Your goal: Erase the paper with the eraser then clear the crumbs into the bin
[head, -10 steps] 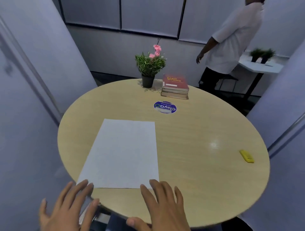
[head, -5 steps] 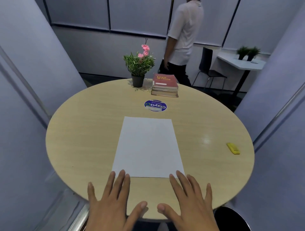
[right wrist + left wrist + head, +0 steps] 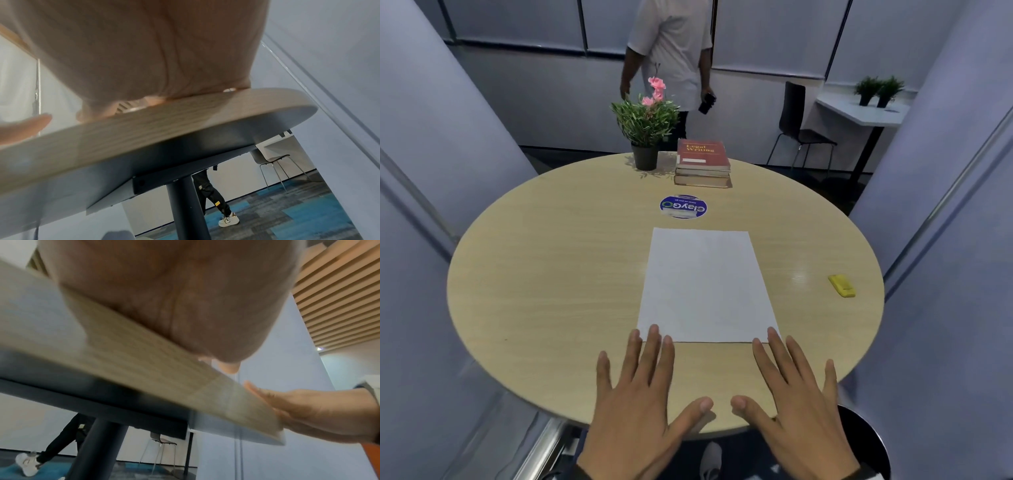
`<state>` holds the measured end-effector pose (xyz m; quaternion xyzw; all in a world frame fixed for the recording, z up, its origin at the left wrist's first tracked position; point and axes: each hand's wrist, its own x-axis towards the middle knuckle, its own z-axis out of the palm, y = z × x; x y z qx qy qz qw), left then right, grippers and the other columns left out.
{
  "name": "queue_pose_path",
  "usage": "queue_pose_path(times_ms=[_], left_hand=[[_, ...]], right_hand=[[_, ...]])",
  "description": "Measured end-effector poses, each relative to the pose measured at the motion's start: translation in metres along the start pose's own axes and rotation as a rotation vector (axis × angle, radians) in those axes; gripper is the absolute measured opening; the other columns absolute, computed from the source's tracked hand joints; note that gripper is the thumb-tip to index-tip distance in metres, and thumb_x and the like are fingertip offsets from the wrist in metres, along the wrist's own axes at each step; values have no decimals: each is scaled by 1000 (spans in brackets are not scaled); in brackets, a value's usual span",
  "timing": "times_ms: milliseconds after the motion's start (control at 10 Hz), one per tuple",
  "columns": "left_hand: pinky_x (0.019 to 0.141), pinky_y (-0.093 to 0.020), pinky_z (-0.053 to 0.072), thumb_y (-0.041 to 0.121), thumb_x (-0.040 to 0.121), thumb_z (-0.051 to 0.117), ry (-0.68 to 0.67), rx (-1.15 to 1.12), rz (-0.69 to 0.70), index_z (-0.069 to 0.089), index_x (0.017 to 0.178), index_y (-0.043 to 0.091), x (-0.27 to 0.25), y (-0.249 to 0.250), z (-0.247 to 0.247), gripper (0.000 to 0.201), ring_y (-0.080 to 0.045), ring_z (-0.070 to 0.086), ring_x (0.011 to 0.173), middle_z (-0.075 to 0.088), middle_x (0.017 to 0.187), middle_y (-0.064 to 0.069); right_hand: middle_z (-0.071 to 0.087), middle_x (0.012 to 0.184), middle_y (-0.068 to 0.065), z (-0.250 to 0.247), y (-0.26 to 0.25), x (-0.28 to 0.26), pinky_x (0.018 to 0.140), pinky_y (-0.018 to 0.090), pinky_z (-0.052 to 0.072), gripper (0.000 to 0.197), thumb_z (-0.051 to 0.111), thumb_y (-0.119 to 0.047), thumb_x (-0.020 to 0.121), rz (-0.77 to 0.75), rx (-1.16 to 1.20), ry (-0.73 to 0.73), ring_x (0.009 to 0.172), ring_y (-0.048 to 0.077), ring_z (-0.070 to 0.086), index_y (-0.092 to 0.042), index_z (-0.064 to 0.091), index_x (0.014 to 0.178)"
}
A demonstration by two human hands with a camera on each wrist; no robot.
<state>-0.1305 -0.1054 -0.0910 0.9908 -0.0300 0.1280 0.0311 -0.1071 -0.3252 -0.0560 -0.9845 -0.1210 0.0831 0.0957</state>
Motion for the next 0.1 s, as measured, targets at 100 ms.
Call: queue_pose_path(times_ms=[100], left_hand=[[98,-62,29,78,86,24,70,47,-59,49,138,14,-14,-25,-1,86,-29,31,135,43,145,-10]], right_hand=[[-35,145,-26,2,5,-11,113,44,-17,89,-13,-93,57,13,97,23,136,-2,-32,-54,-17,137]])
